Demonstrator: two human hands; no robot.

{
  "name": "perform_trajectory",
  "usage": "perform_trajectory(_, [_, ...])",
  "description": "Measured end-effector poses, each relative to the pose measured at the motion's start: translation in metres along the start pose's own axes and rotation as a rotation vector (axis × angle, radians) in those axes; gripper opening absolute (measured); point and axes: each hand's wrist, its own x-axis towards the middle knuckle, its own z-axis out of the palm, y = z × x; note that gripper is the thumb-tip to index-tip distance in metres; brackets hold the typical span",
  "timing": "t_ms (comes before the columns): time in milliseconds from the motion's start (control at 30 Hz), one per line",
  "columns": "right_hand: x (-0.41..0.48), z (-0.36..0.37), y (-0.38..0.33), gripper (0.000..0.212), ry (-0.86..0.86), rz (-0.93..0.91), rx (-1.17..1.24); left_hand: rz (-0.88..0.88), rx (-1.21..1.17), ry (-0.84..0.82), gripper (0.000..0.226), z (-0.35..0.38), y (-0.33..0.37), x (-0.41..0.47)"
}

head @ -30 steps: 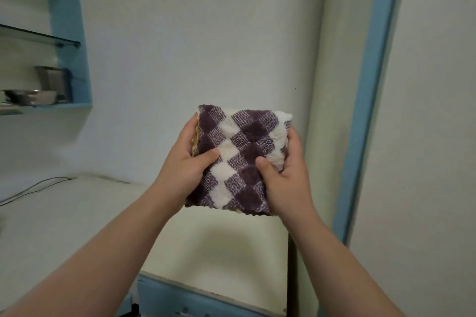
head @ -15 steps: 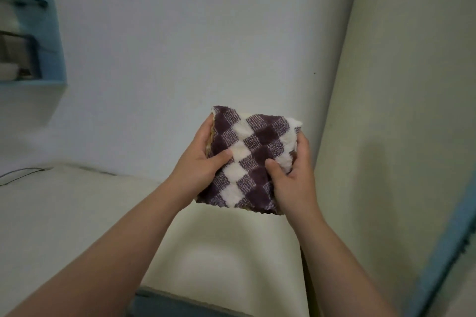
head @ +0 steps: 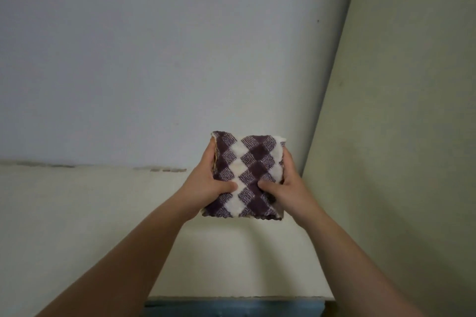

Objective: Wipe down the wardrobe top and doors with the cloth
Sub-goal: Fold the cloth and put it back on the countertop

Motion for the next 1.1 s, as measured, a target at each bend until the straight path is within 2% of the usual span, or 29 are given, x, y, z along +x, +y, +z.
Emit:
perform_trajectory(233, [0.008,0.014,0.065,0.082,0.035,0.182,-0.116,-0.171,-0.063,-0.062,0.104,-0.001,-0.077,0.021])
perform_trajectory(533, [0.004,0.024,0.136,0.086,-0.016,0.402,-0.27,-0.357,0.04,-0.057,0.104,0.023,-0.158,0.026])
perform_trajectory(700, [0.006,0.03,0.162,0.086,-0.034,0.456,-0.337,-0.439,0.109,-0.048,0.104,0.027,-0.182,0.029])
perform_trajectory(900, [0.004,0.036,0.18,0.087,-0.057,0.48,-0.522,-0.468,0.312,-0.057,0.099,0.034,-0.194,0.028])
perform_trajectory(1100, [-0.004,0.04,0.189,0.085,-0.068,0.488,-0.824,-0.429,0.674,-0.061,0.092,0.042,-0.199,0.021])
